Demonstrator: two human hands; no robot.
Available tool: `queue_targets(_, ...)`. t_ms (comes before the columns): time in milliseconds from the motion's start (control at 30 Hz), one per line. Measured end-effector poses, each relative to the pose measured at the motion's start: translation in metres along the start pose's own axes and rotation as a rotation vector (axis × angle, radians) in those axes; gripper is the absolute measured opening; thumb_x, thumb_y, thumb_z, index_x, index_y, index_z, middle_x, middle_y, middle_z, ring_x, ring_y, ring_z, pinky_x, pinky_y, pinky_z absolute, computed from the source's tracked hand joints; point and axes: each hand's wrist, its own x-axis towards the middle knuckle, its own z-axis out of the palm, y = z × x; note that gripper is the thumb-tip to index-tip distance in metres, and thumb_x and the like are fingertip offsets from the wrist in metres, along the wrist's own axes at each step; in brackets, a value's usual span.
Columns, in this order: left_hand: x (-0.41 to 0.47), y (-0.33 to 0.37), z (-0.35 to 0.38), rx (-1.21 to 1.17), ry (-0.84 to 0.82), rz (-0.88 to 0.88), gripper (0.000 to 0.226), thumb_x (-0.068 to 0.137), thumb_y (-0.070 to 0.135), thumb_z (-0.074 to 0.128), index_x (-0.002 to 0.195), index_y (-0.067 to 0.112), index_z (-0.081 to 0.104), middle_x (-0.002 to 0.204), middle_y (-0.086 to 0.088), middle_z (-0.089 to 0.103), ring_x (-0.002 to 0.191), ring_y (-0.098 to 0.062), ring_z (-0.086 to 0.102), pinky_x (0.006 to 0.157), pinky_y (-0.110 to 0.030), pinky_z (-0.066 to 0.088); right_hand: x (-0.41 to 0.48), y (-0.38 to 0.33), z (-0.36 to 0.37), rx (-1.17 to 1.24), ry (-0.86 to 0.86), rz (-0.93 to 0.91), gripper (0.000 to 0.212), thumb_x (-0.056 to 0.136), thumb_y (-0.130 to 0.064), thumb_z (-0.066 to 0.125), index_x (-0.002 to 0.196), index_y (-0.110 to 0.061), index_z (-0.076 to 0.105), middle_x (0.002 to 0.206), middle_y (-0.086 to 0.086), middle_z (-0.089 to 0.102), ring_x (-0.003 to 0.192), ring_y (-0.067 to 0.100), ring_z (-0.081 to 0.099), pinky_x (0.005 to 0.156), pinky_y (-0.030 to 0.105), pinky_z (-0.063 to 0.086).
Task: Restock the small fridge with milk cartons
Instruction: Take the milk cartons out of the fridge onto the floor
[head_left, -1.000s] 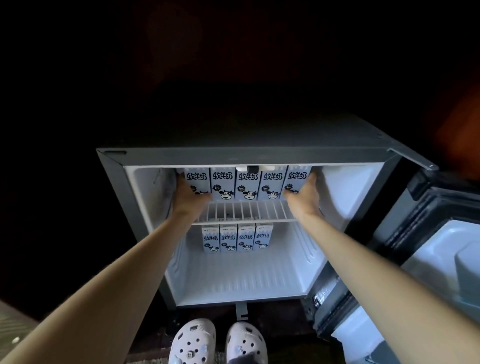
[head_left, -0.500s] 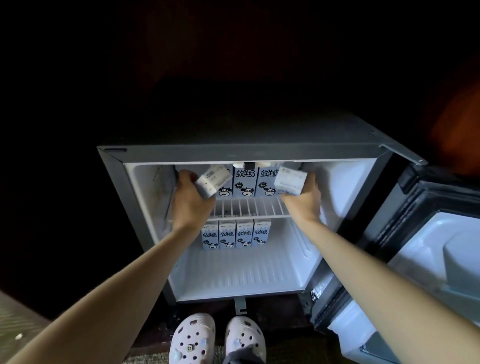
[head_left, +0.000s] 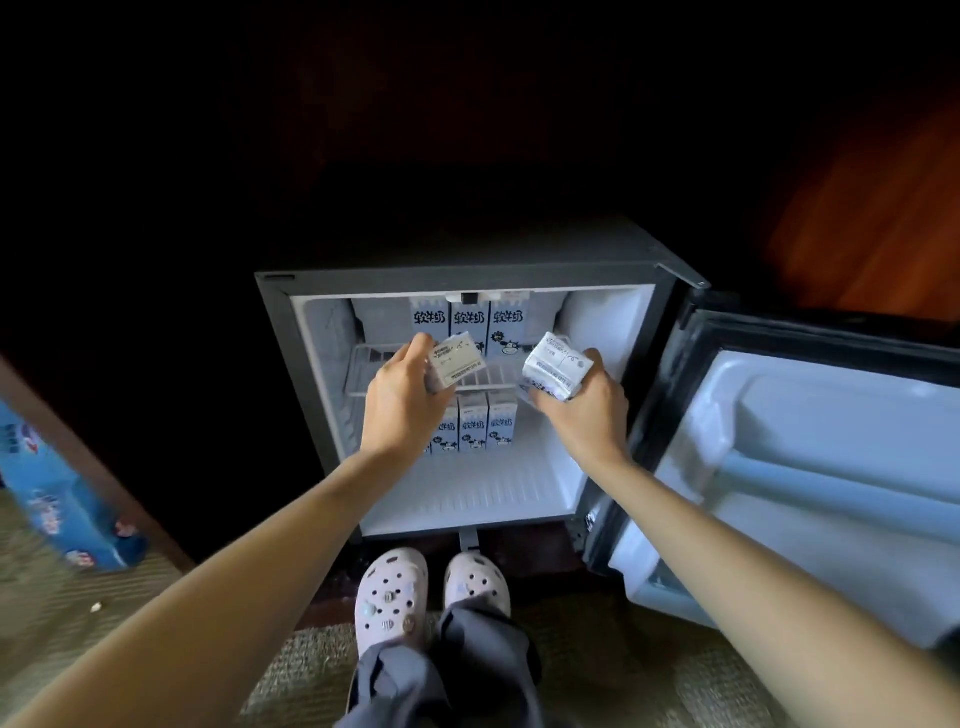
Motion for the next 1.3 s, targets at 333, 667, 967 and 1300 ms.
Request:
queue_targets(333,-0.11,0.114,-0.036,-0.05,-0.381,0.182,0.034,0.081,0.023,0.069,0.103,0.003,0.054,0.096,-0.013,0.066,0.075,-0.018,0.052,0.048,-0.01,0.04,-0.147,-0.001,-0.151,-0.05,0.005,0.139,0.042,0.065,-0.014,0.078,0.101,-0.007,0.058,0.095,0.008,0.071,0.09,0.025,0.065,0.068,0.026,0.045)
queue_targets(667,-0.269,0.211,0.033,-0.069,-0.858,0.4,0.023,0.08,0.017,0.069,0.087,0.006,0.05,0.09,-0.016,0.061,0.084,-0.03,0.056,0.062,-0.029,0.035,-0.308,0.098,-0.266,-0.035,0.119,0.572,0.045,0.061,-0.016,0.076,0.101,-0.008,0.058,0.097,0.008,0.071,0.089,0.024,0.067,0.077,0.046,0.056)
queue_targets(967,-0.394,0.226,0.107,0.021,-1.172,0.429,0.034,0.083,0.008,0.065,0.114,0.001,0.052,0.11,-0.019,0.063,0.079,-0.021,0.058,0.046,-0.015,0.045,-0.445,0.181,-0.279,-0.019,0.106,0.857,0.029,0.068,-0.013,0.07,0.088,0.002,0.054,0.076,0.008,0.058,0.064,0.017,0.051,0.05,0.022,0.036)
queue_targets(1300,-0.463,0.206,0.147,0.201,-1.338,0.512,0.032,0.082,0.011,0.066,0.109,0.001,0.053,0.11,-0.018,0.064,0.095,-0.03,0.062,0.068,-0.03,0.046,-0.534,0.254,-0.234,-0.044,-0.028,1.044,0.039,0.072,-0.024,0.078,0.095,-0.004,0.054,0.096,0.011,0.067,0.075,0.018,0.058,0.054,0.02,0.042)
